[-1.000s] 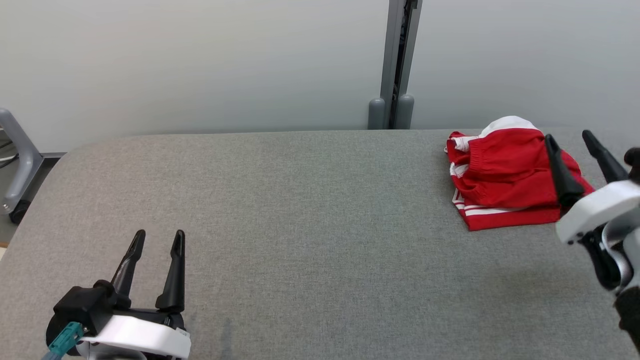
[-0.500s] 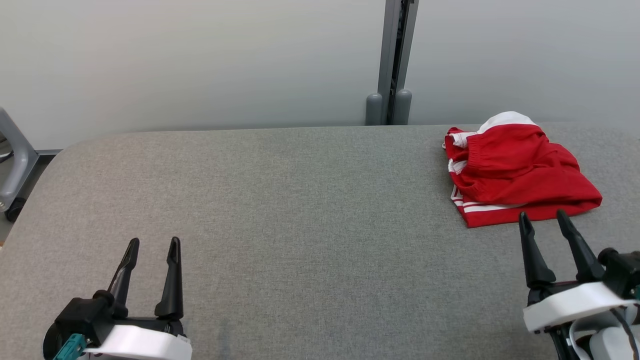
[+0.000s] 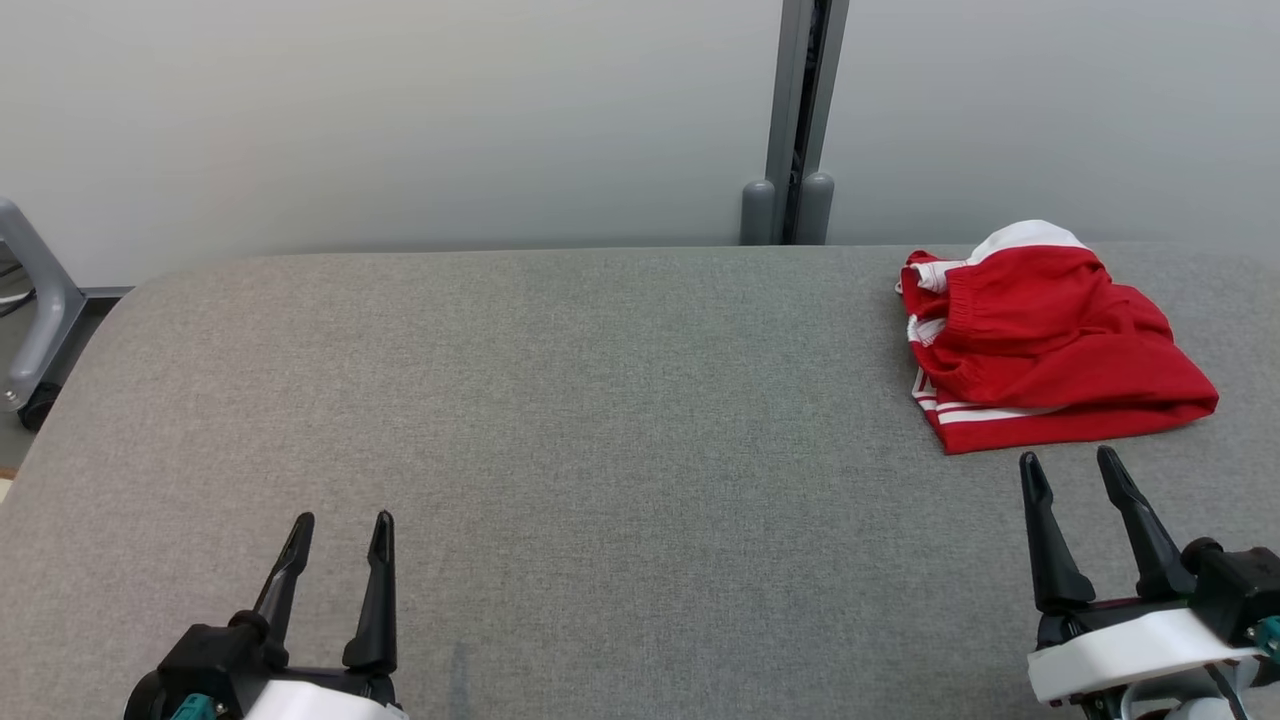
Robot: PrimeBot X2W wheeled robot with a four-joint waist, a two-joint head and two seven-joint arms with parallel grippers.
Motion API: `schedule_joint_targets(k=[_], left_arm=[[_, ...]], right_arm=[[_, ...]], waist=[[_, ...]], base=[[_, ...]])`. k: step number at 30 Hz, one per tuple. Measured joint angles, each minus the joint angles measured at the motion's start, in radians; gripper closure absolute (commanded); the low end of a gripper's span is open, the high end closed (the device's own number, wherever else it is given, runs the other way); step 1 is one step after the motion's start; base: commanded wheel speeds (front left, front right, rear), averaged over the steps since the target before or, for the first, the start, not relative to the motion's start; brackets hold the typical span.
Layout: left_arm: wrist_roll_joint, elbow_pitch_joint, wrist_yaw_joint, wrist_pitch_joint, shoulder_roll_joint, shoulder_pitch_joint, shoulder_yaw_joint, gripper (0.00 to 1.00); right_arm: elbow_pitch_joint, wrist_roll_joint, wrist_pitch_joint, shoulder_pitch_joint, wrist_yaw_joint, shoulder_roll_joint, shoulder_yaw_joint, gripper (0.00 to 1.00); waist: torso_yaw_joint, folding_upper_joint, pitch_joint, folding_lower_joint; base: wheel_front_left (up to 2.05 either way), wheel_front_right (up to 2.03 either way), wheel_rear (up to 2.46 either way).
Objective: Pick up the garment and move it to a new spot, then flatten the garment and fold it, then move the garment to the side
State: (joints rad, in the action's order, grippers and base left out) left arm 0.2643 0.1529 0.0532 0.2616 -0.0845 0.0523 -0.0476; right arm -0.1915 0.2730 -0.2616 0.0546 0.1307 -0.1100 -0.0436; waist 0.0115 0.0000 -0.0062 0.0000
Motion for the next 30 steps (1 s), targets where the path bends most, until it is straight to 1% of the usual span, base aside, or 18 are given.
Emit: schedule_joint_targets(k=[7,14,30], left_arm=[[-0.031,0.026,0.031,0.0,0.018,-0.021,0.017,0.0],[-0.053,0.041,0.05,0.0,0.029,-0.034,0.035,0.0],[-0.069,0.052,0.069,0.0,0.034,-0.042,0.05,0.0]], right_arm=[[-0.002,-0.001,0.0,-0.005,0.0,0.012,0.036,0.0],[-0.017,-0.01,0.0,-0.005,0.0,0.017,0.04,0.0],[-0.04,-0.011,0.0,-0.003,0.0,0.017,0.031,0.0]], waist=[[0.008,0.0,0.008,0.0],[0.012,0.0,0.01,0.0],[0.013,0.0,0.015,0.0]], base=[[0.0,0.0,0.0],[0.0,0.0,0.0],[0.0,0.0,0.0]])
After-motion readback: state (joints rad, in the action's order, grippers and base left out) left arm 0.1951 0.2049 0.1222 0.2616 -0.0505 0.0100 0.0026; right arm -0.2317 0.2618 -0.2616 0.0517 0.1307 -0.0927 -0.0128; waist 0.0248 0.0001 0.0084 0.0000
